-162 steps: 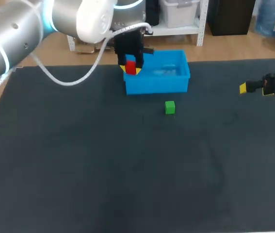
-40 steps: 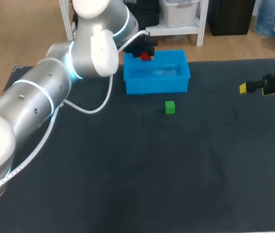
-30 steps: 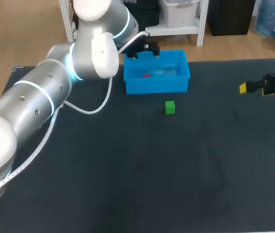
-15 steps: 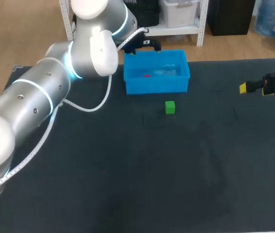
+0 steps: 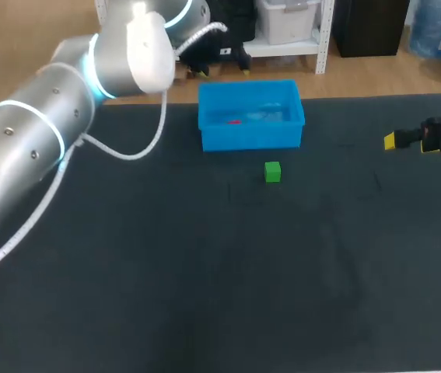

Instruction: Use the left arm to pick the red cube and place it into the blue plastic box first, then use the right arm to grasp the green cube and put it into the same blue plastic box after the first action is fully finished.

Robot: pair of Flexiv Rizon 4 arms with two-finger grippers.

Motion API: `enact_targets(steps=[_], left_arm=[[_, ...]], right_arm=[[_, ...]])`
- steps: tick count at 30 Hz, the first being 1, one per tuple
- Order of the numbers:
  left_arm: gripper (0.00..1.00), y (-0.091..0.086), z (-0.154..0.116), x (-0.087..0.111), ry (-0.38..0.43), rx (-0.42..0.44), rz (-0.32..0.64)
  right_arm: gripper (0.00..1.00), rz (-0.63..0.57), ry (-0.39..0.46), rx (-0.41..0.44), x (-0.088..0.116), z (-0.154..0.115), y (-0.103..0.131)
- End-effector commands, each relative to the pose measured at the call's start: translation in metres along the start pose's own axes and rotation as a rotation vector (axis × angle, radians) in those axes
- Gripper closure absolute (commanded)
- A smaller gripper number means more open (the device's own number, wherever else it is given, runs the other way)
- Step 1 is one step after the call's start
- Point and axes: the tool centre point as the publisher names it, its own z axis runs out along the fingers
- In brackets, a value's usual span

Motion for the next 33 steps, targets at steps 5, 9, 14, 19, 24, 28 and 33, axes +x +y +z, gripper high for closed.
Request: enact_targets(steps=[5,9,14,19,24,28,33], left_arm=[[0.00,0.004,-0.030,0.011,0.020,0.016,0.023],[0.00,0.005,-0.041,0.019,0.004,0.031,0.029],[0.00,0.007,-0.051,0.031,0.004,0.043,0.047],[0.00,0.008,-0.061,0.043,-0.002,0.076,0.074],[0.00,0.008,-0.072,0.055,-0.010,0.105,0.097],[0.00,0.009,-0.081,0.064,-0.017,0.116,0.115],[0.00,0.007,-0.091,0.078,-0.017,0.135,0.133]], right_arm=[[0.00,-0.001,0.000,0.001,0.000,0.000,0.000],[0.00,-0.001,0.000,0.001,0.000,0.000,0.000],[0.00,-0.001,0.000,0.001,0.000,0.000,0.000],[0.00,-0.001,0.000,0.001,0.000,0.000,0.000],[0.00,-0.001,0.000,0.001,0.000,0.000,0.000],[0.00,-0.001,0.000,0.001,0.000,0.000,0.000],[0.00,-0.001,0.000,0.001,0.000,0.000,0.000]])
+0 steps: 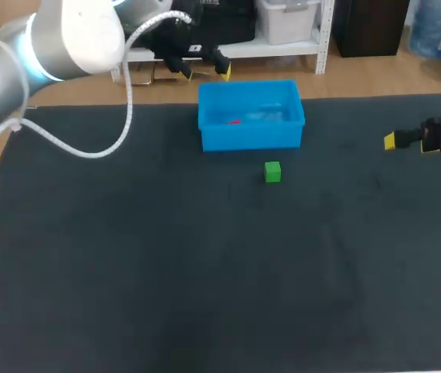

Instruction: Use the left arm to pick the red cube and place it into the blue plastic box first, then use the right arm to grasp the green cube and put it into the same blue plastic box after the first action is fully finished.

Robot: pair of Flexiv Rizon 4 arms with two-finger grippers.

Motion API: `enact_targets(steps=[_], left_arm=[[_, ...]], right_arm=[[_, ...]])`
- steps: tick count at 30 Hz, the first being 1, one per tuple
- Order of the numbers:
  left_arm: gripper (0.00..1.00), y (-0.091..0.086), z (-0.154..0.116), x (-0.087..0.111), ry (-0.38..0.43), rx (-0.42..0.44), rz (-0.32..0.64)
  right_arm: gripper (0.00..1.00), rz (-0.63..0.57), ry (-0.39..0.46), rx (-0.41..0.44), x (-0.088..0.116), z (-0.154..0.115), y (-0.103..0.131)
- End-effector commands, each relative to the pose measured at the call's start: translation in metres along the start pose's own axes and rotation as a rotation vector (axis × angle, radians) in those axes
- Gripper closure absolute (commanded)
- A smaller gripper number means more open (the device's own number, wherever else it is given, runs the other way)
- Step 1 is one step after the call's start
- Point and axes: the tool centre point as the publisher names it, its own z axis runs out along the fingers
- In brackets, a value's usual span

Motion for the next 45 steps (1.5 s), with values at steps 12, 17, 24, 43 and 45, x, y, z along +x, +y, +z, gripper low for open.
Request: enact_targets(steps=[12,17,24,43,45], left_arm=[[0.00,0.000,-0.027,0.070,-0.102,0.063,0.034],[0.00,0.003,-0.030,0.083,-0.077,0.087,0.073],[0.00,0.005,-0.038,0.097,-0.059,0.109,0.112],[0.00,0.003,-0.049,0.140,-0.011,0.154,0.153],[0.00,0.003,-0.048,0.142,-0.009,0.155,0.149]], right_arm=[[0.00,-0.001,0.000,0.001,0.000,0.000,0.000],[0.00,-0.001,0.000,0.001,0.000,0.000,0.000],[0.00,-0.001,0.000,0.001,0.000,0.000,0.000],[0.00,-0.001,0.000,0.001,0.000,0.000,0.000],[0.00,-0.001,0.000,0.001,0.000,0.000,0.000]])
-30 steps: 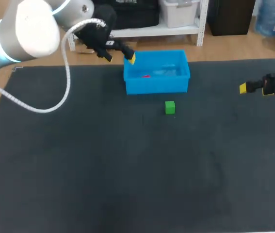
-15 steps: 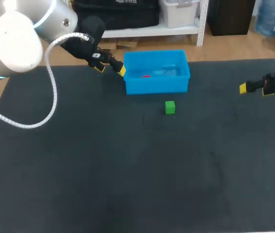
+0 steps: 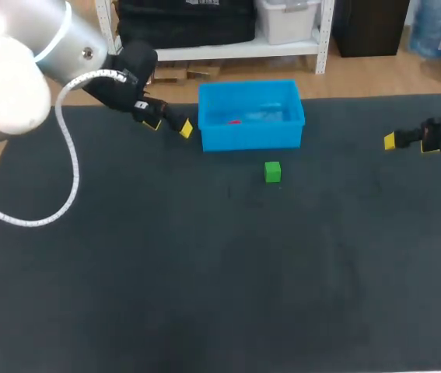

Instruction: Use the left arm to pick the red cube and place it into the blue plastic box first, then use the right arm to grasp the green cube and put it into the same blue plastic box after the first action is fully finished.

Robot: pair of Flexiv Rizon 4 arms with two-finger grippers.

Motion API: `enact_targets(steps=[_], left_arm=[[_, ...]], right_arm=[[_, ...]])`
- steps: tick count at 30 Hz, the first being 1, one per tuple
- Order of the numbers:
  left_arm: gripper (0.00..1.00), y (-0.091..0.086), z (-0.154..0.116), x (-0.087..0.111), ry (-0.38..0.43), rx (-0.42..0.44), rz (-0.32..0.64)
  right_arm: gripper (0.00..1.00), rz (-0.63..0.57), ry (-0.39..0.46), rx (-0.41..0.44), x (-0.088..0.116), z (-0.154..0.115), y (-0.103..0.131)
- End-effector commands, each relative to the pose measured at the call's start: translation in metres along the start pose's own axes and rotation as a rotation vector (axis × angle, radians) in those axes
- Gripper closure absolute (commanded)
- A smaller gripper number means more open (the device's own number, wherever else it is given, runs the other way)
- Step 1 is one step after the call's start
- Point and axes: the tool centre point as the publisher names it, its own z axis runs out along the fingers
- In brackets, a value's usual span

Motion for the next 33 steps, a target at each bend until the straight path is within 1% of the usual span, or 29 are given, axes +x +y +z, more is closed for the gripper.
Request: enact_targets(steps=[1,6,33], left_arm=[[0.00,-0.0003,-0.0015,0.0086,-0.038,0.003,-0.001],[0.00,-0.0024,-0.0011,0.0120,-0.032,-0.002,-0.003],[0.00,-0.0024,-0.0011,0.0120,-0.032,-0.002,-0.003]], right_arm=[[0.00,-0.001,0.000,0.001,0.0004,-0.0005,0.0000],[0.00,-0.001,0.000,0.001,0.0004,-0.0005,0.0000],[0.00,-0.001,0.000,0.001,0.0004,-0.0005,0.0000]])
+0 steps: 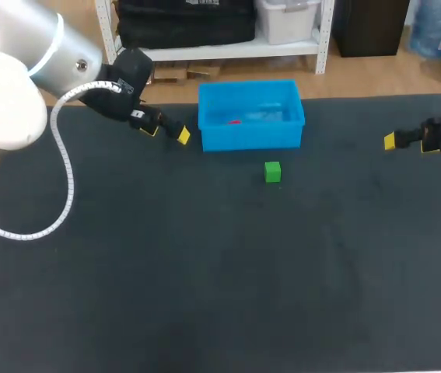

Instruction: Use the left arm to pick the red cube and place it into the blue plastic box first, then use the right arm to grasp the green cube and put it into the same blue plastic box after the first action is fully finished.

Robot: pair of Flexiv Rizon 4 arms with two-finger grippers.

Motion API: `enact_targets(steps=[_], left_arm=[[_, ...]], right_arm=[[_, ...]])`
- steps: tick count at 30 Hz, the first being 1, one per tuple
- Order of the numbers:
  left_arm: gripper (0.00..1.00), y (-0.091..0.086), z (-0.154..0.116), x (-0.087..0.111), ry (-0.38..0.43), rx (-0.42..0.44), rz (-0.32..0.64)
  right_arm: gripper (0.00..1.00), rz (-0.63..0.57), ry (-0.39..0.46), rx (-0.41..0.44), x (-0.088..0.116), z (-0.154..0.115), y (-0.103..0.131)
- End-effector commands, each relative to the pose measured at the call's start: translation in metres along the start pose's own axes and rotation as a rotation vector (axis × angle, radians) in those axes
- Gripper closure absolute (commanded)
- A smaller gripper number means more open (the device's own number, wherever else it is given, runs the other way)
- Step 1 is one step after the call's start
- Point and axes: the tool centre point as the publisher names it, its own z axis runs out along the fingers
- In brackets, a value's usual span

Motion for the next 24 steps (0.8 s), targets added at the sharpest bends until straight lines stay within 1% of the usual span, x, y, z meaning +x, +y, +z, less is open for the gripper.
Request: enact_targets(steps=[1,6,9,12,14,20,24], left_arm=[[0.00,0.000,0.000,0.001,-0.004,0.003,0.002],[0.00,0.000,0.000,0.001,-0.004,0.003,0.002],[0.00,0.000,0.000,0.001,-0.004,0.003,0.002],[0.00,0.000,0.000,0.001,-0.004,0.003,0.002],[0.00,0.000,0.000,0.001,-0.004,0.003,0.002],[0.00,0.000,0.000,0.001,-0.004,0.003,0.002],[0.00,0.000,0.000,0.001,-0.004,0.003,0.002]], right_arm=[[0.00,-0.001,0.000,0.001,0.000,0.000,0.000],[0.00,-0.001,0.000,0.001,0.000,0.000,0.000],[0.00,-0.008,0.003,0.037,-0.008,-0.008,-0.003],[0.00,-0.015,0.002,0.045,-0.011,-0.008,-0.002],[0.00,-0.018,0.006,0.046,-0.011,-0.006,0.004],[0.00,-0.018,0.074,0.061,-0.009,0.009,0.019],[0.00,-0.019,0.080,0.062,-0.015,0.015,0.028]])
